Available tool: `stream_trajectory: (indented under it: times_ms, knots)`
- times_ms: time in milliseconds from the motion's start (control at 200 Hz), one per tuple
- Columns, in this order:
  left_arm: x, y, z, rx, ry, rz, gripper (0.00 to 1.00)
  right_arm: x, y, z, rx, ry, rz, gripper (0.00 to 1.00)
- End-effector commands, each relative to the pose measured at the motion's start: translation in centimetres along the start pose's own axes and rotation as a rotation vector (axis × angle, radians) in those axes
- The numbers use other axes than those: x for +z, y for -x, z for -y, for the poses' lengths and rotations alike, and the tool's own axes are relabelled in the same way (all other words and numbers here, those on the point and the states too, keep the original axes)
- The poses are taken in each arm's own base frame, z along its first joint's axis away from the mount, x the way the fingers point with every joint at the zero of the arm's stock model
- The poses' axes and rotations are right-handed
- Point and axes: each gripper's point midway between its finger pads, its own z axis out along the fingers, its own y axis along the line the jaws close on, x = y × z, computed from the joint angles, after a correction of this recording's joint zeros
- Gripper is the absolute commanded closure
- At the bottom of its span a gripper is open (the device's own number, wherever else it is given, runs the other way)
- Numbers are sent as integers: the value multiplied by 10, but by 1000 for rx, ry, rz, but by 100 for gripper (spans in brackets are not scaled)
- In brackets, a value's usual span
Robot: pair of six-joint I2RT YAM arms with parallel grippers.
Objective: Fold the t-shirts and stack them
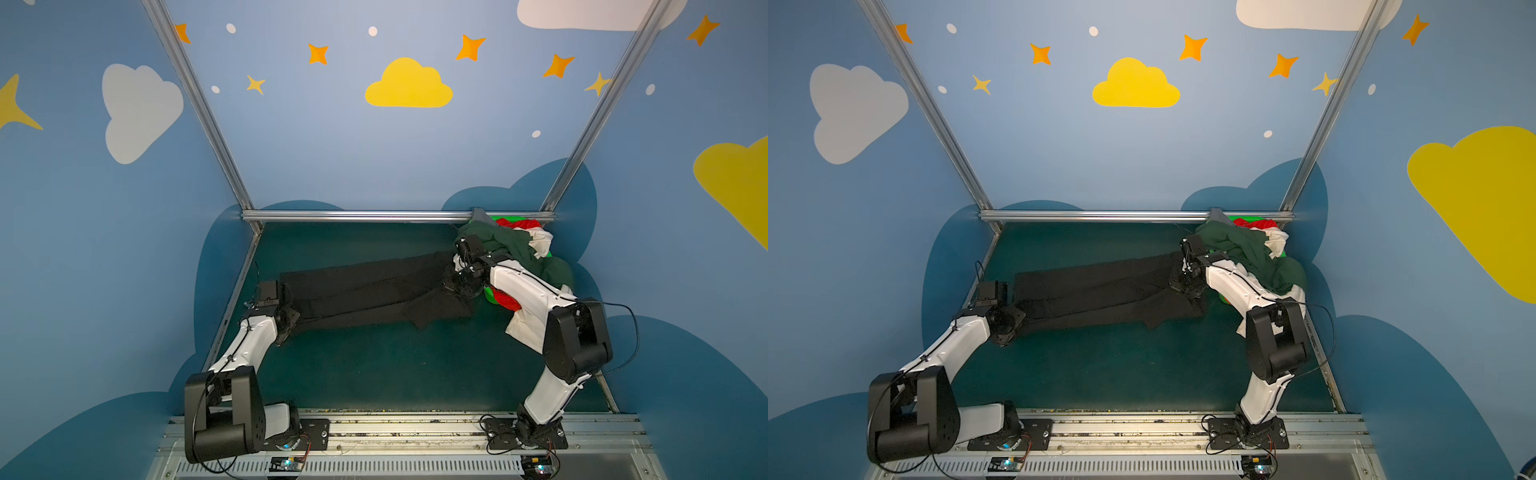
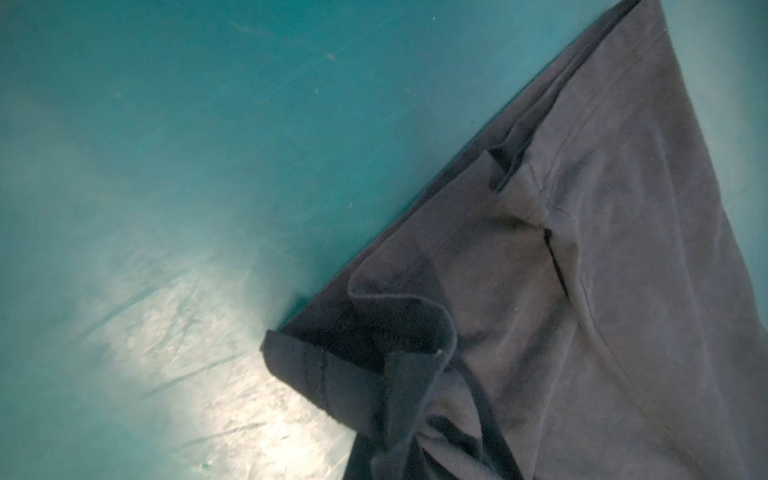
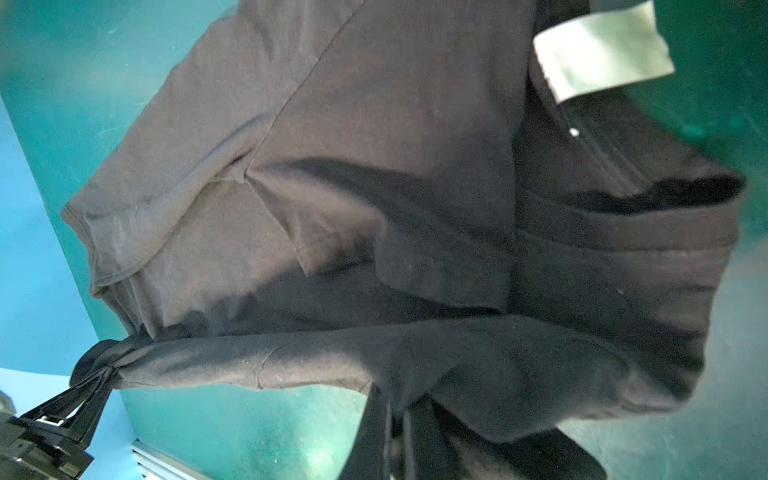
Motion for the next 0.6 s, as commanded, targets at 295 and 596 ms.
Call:
stream_trajectory:
  times_ms: [295, 596]
  knots:
    - [9, 23, 22, 9, 31, -11, 94, 13, 23, -5, -10, 17, -14, 100]
    - [25, 37, 43, 26, 48, -26, 86, 24, 35, -2, -11, 14, -30, 100]
